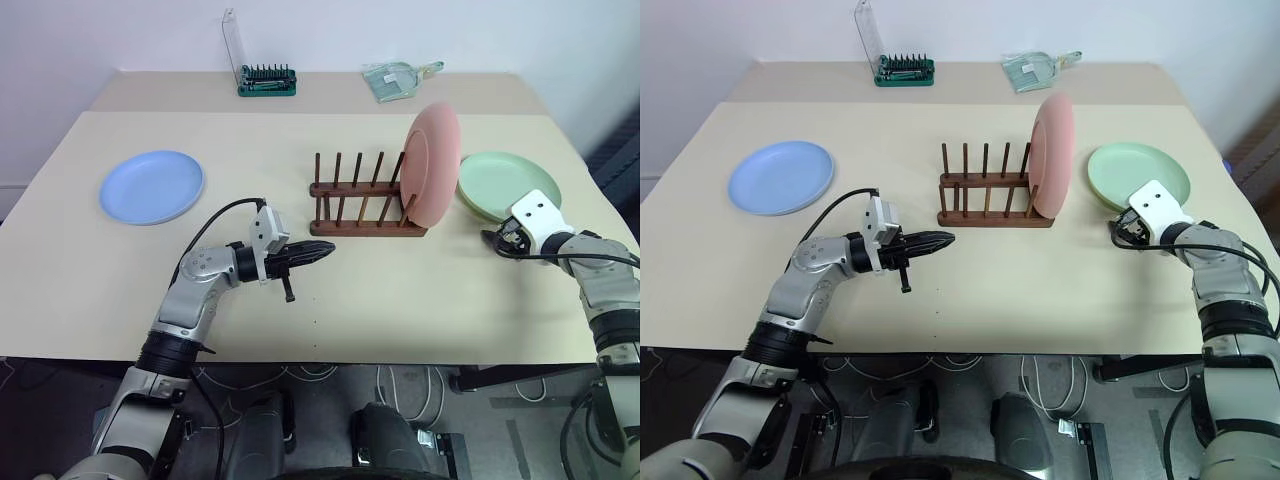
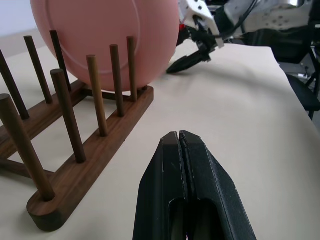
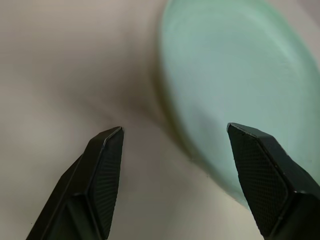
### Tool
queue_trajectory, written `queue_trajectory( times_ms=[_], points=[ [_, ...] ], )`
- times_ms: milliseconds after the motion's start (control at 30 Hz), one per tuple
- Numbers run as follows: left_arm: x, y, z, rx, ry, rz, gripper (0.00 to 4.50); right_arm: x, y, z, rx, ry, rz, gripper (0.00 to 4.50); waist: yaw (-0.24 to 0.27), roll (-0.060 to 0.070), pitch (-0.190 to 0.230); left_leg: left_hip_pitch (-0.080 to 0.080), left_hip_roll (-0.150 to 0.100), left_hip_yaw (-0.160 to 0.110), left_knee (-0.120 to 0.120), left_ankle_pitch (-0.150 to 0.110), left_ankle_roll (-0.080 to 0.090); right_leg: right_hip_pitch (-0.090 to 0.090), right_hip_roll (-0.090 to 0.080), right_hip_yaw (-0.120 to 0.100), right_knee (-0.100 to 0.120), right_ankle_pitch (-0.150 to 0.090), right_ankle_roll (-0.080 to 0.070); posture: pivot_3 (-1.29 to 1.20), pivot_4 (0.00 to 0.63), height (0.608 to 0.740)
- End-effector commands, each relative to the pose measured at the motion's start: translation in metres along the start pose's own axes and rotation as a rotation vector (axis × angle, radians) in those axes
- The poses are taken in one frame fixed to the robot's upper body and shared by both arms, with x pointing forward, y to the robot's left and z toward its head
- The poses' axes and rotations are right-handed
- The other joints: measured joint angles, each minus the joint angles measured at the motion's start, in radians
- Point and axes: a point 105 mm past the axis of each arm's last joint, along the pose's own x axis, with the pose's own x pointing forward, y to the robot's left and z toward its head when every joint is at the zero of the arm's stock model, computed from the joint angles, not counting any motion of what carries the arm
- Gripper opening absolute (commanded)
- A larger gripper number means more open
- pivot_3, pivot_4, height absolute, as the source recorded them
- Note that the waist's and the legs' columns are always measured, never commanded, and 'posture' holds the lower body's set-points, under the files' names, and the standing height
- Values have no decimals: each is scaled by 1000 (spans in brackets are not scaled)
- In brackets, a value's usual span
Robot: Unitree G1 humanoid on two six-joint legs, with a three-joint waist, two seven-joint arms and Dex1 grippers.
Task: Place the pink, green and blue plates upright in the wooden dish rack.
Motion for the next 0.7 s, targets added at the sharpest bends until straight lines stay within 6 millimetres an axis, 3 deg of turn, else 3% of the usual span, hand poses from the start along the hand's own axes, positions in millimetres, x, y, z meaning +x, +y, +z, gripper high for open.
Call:
queue_trajectory(
  times_ms=[33,167,333,433,533,600,700],
  points=[
    [-3,-1,9,33,-21,7,0,3,-1,-1,-41,2,-4,2089,1,0,0,0,0,0,0,0,0,0,0,0,0,0,0,0,150,732],
    [-4,-2,10,32,-15,6,0,4,-2,-4,-65,5,-20,41,3,0,0,0,0,0,0,0,0,0,0,0,0,0,0,0,150,732],
    [-3,-4,12,32,-13,1,0,-3,-9,-1,-94,-19,-65,41,5,0,0,0,0,0,0,0,0,1,0,0,0,0,0,0,150,732],
    [-1,-3,13,33,-14,-3,0,-16,-24,10,-147,-57,-148,41,8,0,0,0,0,0,0,0,0,1,0,0,0,0,0,0,150,732],
    [-1,-4,12,31,-12,-9,0,-39,-49,40,-169,-157,-277,41,8,2,1,-1,0,0,0,0,0,0,-2,0,0,0,0,0,150,732],
    [-1,-4,11,25,-10,-15,0,-61,-65,74,-183,-265,-369,41,4,5,3,-1,0,-1,0,0,0,0,-2,0,0,0,0,0,150,732],
    [0,-5,9,21,-8,-27,0,-87,-72,122,-145,-435,-420,41,-1,7,4,0,0,0,0,1,-1,0,-1,0,1,0,0,0,150,732]
  ],
)
